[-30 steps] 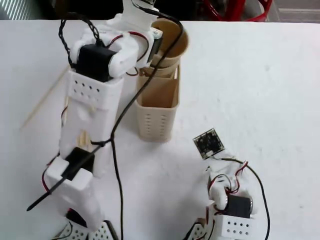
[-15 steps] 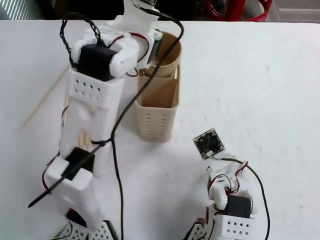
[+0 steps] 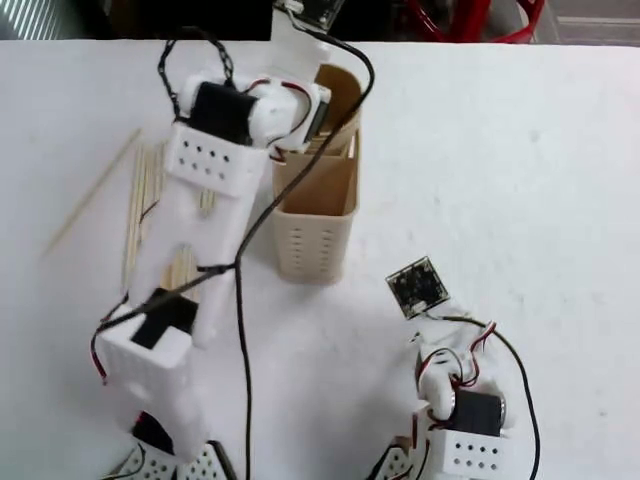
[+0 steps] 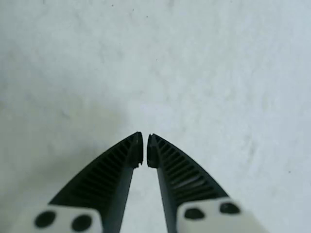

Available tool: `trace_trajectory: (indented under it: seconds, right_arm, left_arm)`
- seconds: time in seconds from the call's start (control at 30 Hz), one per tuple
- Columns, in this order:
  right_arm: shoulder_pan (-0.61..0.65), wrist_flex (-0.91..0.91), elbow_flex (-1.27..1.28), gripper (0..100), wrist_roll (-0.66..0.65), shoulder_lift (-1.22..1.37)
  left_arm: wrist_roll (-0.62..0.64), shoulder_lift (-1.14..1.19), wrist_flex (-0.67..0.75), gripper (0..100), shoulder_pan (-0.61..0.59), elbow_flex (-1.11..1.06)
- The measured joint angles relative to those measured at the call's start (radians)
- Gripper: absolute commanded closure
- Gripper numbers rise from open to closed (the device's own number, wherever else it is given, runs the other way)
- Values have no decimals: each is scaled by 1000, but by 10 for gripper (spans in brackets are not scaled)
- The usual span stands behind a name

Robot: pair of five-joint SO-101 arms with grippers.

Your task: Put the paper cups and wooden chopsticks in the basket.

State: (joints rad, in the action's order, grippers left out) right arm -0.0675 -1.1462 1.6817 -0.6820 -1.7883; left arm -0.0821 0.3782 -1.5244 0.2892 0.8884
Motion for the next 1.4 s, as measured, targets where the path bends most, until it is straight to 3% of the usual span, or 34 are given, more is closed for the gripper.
trace_trajectory:
  seconds: [0.37, 0.67, 0.8, 1.07, 1.4]
  right_arm:
    - [0, 0, 0, 967, 0, 0]
    - [0, 0, 0, 967, 0, 0]
    - [0, 0, 0, 967, 0, 0]
    - [0, 0, 0, 970, 0, 0]
    - [0, 0, 0, 967, 0, 0]
  left_arm:
    - [0, 137, 37, 910, -3, 17]
    - [0, 115, 71, 910, -11, 34]
    - [0, 29, 43, 910, -11, 129]
    - [0, -207, -239, 910, 140, 327]
    - [-29, -463, -255, 910, 157, 183]
